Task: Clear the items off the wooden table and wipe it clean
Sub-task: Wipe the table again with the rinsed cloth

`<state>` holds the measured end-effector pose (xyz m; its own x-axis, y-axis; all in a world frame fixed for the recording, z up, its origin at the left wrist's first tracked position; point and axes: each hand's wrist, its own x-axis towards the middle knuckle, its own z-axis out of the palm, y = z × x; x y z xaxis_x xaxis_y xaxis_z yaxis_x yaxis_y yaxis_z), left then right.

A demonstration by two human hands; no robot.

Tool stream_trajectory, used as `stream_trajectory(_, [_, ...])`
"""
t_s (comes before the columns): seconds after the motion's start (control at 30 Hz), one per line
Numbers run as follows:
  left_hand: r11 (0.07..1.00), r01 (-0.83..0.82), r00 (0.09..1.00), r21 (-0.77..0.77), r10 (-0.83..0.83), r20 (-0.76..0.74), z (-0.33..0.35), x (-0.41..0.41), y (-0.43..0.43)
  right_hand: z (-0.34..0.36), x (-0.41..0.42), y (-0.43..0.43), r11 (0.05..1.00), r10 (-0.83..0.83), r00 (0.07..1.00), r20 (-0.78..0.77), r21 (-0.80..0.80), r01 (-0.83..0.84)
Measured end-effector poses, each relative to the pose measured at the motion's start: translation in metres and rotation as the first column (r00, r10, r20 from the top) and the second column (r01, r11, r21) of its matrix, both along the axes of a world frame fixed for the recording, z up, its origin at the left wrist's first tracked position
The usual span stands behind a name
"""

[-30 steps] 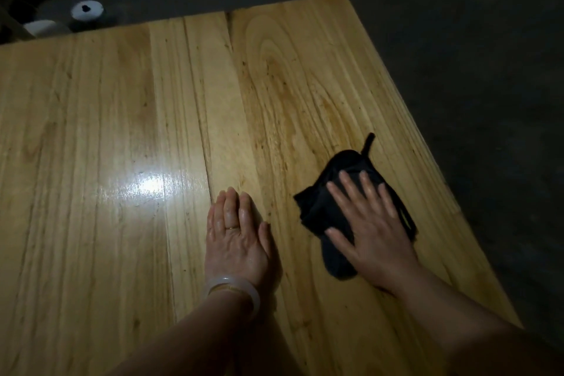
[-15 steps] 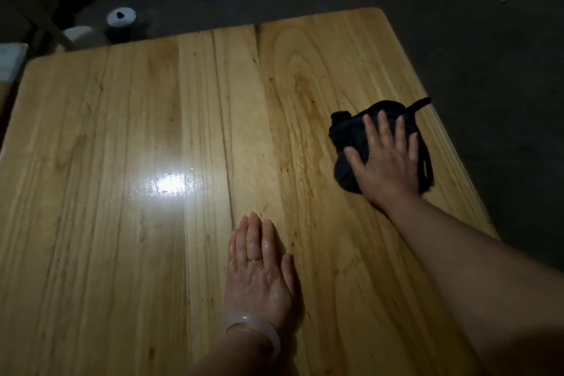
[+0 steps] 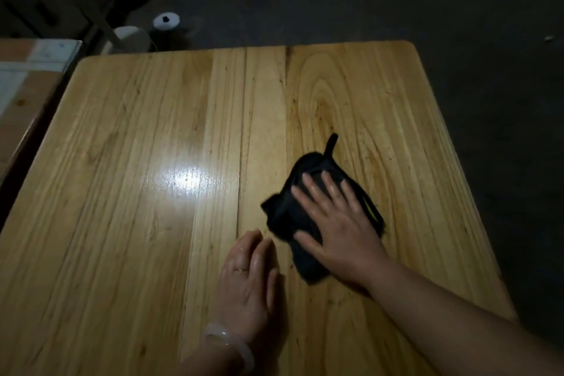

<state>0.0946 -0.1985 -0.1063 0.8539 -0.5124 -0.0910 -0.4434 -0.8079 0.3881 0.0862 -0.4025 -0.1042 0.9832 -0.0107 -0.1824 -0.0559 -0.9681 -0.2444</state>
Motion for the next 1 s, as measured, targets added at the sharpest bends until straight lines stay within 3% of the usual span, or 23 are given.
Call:
stream_trajectory(0.13, [0.994,-0.11,0.991,-0.025,0.111,0.08,0.006,0.065,0.007,-0.006,-0.035,-0.034,0.999,0.018,1.0,-0.008,-0.051,-0.019])
stream_trajectory(0.4, [0.966,-0.228,0.965,0.118,0.209,0.156,-0.01,0.175,0.019,-0.01,0.034,-0.095,0.899,-0.417,0.909,0.005,-0.145,0.414])
stream_trajectory(0.63, [0.969,-0.235,0.965,0.072,0.224,0.138,-0.019,0.176,0.022,-0.013,0.109,-0.103,0.793,-0.597,0.802,0.004,-0.147,0.591])
stream_trajectory(0.8, [0.969,-0.226,0.967,0.097,0.212,0.14,-0.016,0.174,0.02,-0.011,0.17,-0.078,0.807,-0.576,0.817,0.006,-0.153,0.57])
stream_trajectory(1.0, [0.971,-0.223,0.967,0.084,0.21,0.146,-0.013,0.174,0.019,-0.011,0.23,-0.008,0.933,-0.342,0.94,0.016,-0.116,0.341])
